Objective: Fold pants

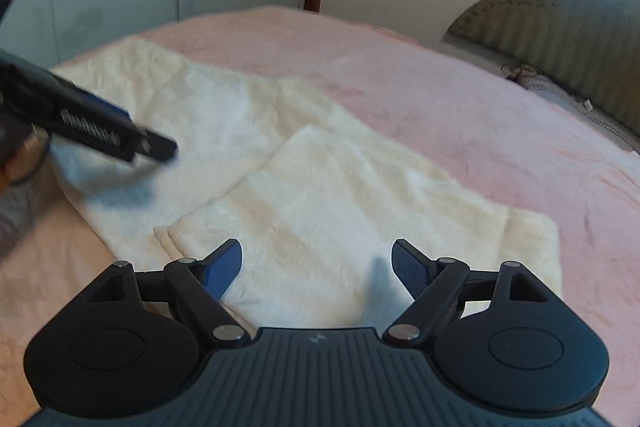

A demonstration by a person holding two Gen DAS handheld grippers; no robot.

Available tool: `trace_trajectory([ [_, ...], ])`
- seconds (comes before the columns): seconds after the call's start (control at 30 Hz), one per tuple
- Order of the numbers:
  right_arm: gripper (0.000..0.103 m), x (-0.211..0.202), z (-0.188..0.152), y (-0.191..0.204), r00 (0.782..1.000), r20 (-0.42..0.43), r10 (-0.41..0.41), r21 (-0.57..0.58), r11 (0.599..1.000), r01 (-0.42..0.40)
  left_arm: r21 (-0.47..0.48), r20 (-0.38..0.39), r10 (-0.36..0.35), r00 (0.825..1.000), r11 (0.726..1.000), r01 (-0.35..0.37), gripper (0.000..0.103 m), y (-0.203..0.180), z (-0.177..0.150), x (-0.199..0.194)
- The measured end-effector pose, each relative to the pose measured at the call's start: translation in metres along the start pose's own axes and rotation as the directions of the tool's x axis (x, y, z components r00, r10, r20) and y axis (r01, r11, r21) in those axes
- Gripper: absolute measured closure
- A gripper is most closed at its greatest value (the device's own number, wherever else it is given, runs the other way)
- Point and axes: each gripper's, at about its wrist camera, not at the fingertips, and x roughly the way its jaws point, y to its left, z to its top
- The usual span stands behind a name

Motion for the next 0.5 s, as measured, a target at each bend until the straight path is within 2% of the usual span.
trace_trajectory([
  [0.1,0.02,-0.004,0.003,-0.005,1.0,0.014,0.002,0.055,0.998,-0.003,0.005,0.013,0.003,1.0,1.0,-0.003,0.028,0.003,-0.002,-0.004],
  [0.17,0.02,-0.009,0.007,-0.002,0.999,0.038,-0.02,0.047,0.999,0.018,0.006,0.013,0.003,1.0,1.0,-0.003,0.027,0.003,-0.001,-0.004],
  [0.27,0.02,-0.014,0.017,0.008,0.998,0.069,0.008,0.019,1.0,-0.01,-0.003,0.008,-0.005,1.0,1.0,0.005,0.026,0.005,-0.002,-0.005],
  [0.37,0.02,-0.001,0.017,0.019,0.999,0.036,0.012,-0.025,1.0,-0.011,-0.003,0.006,-0.008,1.0,1.0,0.008,0.023,0.006,-0.002,-0.006],
  [0.5,0.019,0.0,0.016,0.015,0.999,0.037,0.018,0.034,0.999,-0.019,-0.008,0.014,-0.011,1.0,1.0,0.011,0.022,0.014,-0.001,-0.013],
])
